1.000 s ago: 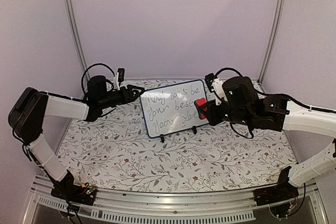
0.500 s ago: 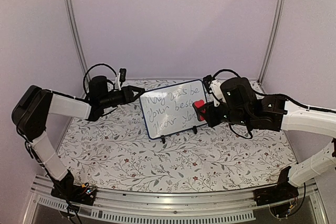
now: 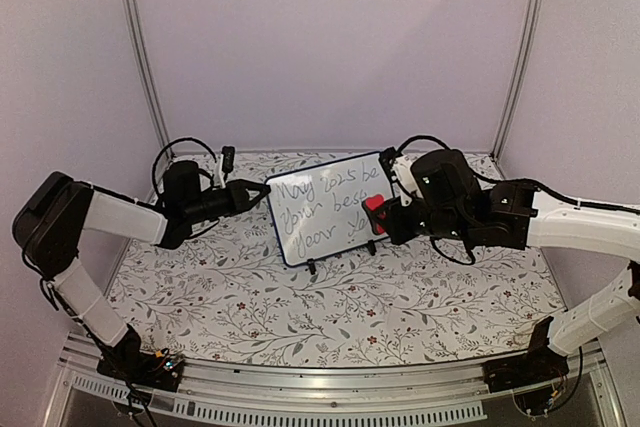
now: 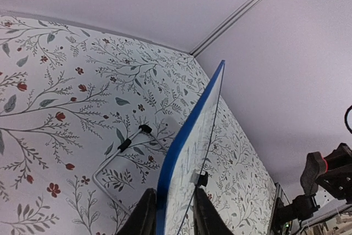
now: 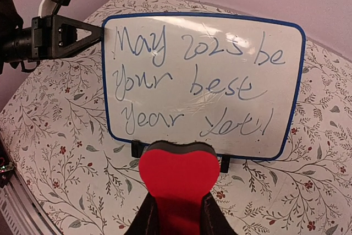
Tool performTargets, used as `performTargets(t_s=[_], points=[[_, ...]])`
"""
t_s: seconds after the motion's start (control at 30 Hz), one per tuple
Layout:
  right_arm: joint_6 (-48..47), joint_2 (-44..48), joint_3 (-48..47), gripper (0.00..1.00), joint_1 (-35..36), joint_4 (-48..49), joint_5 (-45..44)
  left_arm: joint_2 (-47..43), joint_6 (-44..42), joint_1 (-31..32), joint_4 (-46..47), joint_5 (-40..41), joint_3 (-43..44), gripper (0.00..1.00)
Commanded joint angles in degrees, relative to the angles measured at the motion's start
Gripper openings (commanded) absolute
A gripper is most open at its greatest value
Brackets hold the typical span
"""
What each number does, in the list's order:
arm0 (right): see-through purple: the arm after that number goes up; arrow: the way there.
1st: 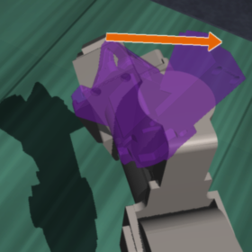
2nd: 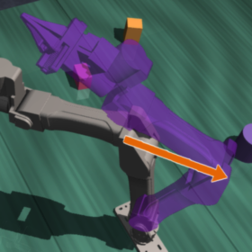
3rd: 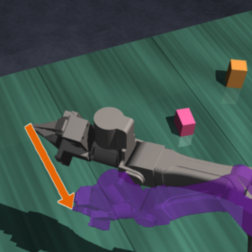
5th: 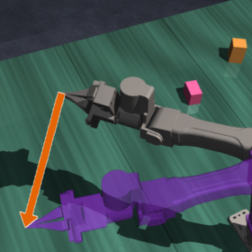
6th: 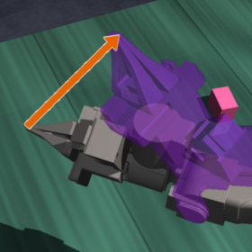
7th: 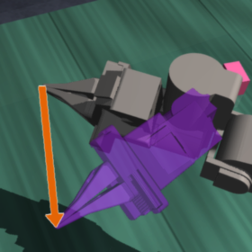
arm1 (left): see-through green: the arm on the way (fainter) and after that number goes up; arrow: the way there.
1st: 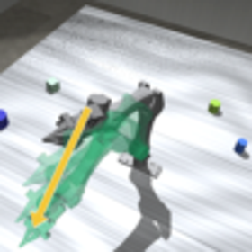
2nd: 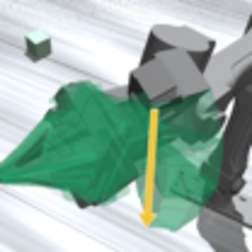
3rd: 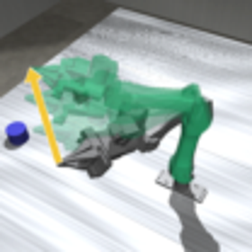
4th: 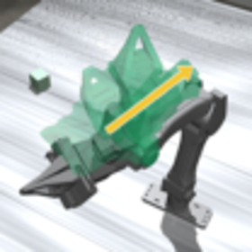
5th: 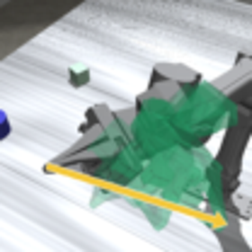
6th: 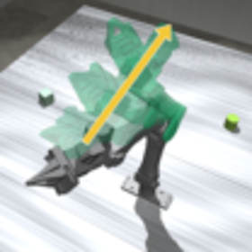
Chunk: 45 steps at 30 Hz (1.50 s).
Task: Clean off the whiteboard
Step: Rotate the whiteboard at the center of the board.
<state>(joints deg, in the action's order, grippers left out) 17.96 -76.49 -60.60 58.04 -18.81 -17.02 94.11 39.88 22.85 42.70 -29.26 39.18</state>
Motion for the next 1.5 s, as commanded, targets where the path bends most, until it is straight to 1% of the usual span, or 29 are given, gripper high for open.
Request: performTargets(t_s=[0.0,0.3,0.43,0.53,0.7,1.1,1.17,1.2,1.23,1.27,1.33,1.4,1.47], points=[[-0.6,-1.3,-2.2,0.15,-0.3,0.9,1.0,-3.4,0.3,1.9,3.0,2.8,-2.3,0.20],[-0.8,-2.1,-3.1,0.15,-0.3,0.6,1.6,-3.9,0.8,2.8,2.9,4.2,-4.0,0.17],[-1.0,-2.0,-3.0,0.15,-0.3,0.5,1.5,-4.8,1.0,4.4,2.5,6.5,-4.4,0.08],[-1.2,-2.0,-3.0,0.15,-0.3,0.5,1.6,-5.5,1.3,5.8,2.3,7.8,-4.9,0.08],[-1.2,-2.1,-2.9,0.15,-0.3,0.6,1.6,-6.7,1.8,8.5,2.0,10.6,-6.3,0.04],[-1.1,-2.5,-2.5,0.15,-0.3,0.8,2.1,-14.0,4.7,14.1,0.3,17.7,-11.9,0.03],[-1.3,-2.8,-2.4,0.15,-0.3,1.1,2.6,-15.2,4.6,14.8,-0.7,18.3,-12.2,0.08],[-1.5,-3.0,-2.3,0.15,-0.3,1.4,2.7,-15.8,4.5,15.0,-1.3,18.7,-12.3,0.13],[-1.9,-3.5,-2.6,0.15,-0.3,1.3,2.9,-16.6,4.6,15.0,-2.2,19.1,-12.2,0.19],[-2.3,-3.9,-3.1,0.14,-0.3,1.1,3.4,-17.7,4.7,15.0,-3.6,19.5,-12.0,0.30],[-3.2,-4.8,-3.8,0.14,-0.3,1.1,4.2,-20.3,3.6,14.9,-7.7,20.9,-10.7,0.41],[-4.1,-5.4,-4.2,0.14,-0.3,1.9,4.7,-22.7,2.2,14.8,-14.4,23.6,-8.3,0.56],[-5.1,-6.2,-4.9,0.14,-0.3,2.4,5.2,-24.3,0.7,14.5,-20.9,26.2,-5.2,0.66]])
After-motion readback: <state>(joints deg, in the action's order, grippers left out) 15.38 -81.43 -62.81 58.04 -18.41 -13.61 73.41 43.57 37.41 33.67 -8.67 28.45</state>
